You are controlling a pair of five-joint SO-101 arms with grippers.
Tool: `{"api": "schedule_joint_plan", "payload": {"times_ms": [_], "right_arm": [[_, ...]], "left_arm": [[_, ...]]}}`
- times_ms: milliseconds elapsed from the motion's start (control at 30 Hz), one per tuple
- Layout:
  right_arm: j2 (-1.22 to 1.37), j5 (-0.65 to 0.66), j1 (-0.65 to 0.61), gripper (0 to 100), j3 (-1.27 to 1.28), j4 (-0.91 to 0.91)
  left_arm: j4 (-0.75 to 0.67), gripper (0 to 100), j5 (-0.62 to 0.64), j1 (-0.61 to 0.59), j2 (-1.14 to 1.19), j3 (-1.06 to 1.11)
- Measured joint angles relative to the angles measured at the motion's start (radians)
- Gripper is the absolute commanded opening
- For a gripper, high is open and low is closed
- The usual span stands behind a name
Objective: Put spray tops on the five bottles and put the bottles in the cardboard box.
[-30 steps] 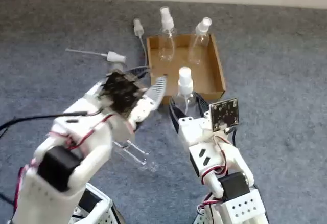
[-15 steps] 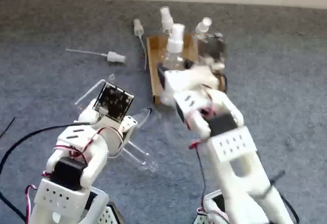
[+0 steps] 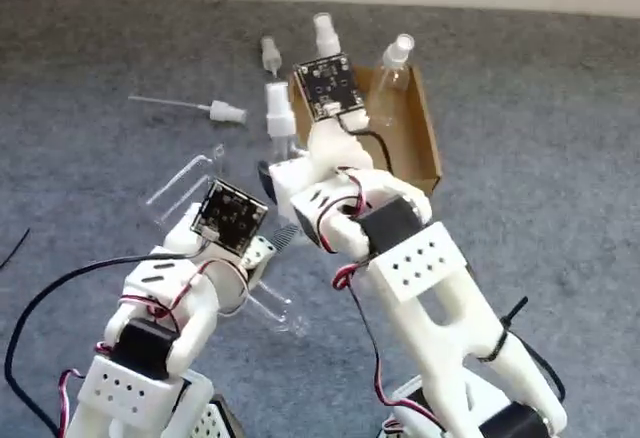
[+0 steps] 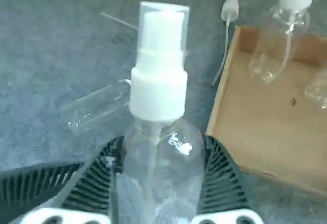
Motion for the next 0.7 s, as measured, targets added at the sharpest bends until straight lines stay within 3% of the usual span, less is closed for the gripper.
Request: {"api": "schedule_joint_plan", "payload": {"times_ms": [300,400,567,700], "right_arm": [[-0.098,0.000,0.002,0.5,-0.005,0.044],[-0.098,0.046,0.054,0.5,-0.005,0.012],[-0.005,0.123,0.219,0.5,-0.005,-0.183],[0.133,0.164,0.269,0.5,-0.005,-0.394]], "left_arm": [[-0.026,25,0.000,-0.021,-0.008,0.005],[-0.026,25,-0.002,-0.034,-0.009,0.005],[-0.026,25,-0.002,-0.129,-0.009,0.008],[-0.031,25,-0.002,-0.262,-0.009,0.031]]}}
